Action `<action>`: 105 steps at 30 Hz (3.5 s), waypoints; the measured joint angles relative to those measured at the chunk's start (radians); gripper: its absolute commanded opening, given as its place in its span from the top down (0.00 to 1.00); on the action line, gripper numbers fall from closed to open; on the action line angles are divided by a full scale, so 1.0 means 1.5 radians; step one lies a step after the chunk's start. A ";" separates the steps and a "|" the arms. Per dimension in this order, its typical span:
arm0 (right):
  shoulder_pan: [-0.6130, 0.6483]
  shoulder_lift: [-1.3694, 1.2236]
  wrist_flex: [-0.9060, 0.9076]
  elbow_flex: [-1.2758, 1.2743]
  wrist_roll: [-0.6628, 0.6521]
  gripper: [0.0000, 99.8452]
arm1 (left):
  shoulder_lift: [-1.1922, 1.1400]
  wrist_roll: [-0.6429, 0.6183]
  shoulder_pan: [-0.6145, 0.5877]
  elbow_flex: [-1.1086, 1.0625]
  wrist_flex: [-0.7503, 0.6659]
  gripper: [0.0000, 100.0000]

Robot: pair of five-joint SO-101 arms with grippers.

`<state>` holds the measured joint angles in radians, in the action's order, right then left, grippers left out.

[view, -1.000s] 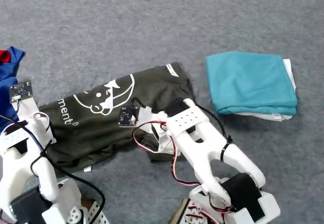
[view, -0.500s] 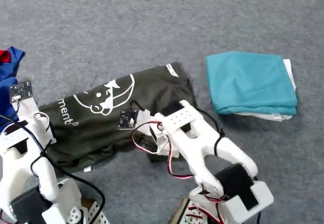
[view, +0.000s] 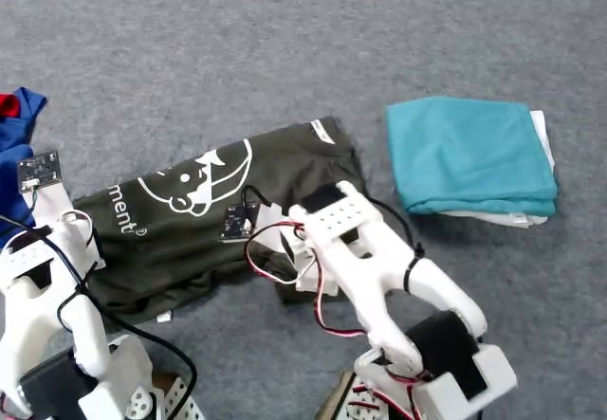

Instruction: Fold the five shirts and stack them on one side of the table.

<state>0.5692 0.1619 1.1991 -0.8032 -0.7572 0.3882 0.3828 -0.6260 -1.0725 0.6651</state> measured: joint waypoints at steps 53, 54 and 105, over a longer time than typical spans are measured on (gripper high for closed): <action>-0.046 -0.105 -0.078 0.023 -0.050 0.99 | 0.000 0.000 0.000 0.000 0.000 0.98; -0.046 -0.105 -0.080 0.023 -0.050 1.00 | 0.000 0.000 0.000 0.000 0.000 0.98; -0.001 0.060 0.035 -0.042 -0.009 0.77 | 0.000 0.000 0.000 0.000 0.000 0.98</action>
<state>0.5677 0.2524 1.2513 -0.8661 -0.7710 0.3882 0.3828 -0.6260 -1.0725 0.6651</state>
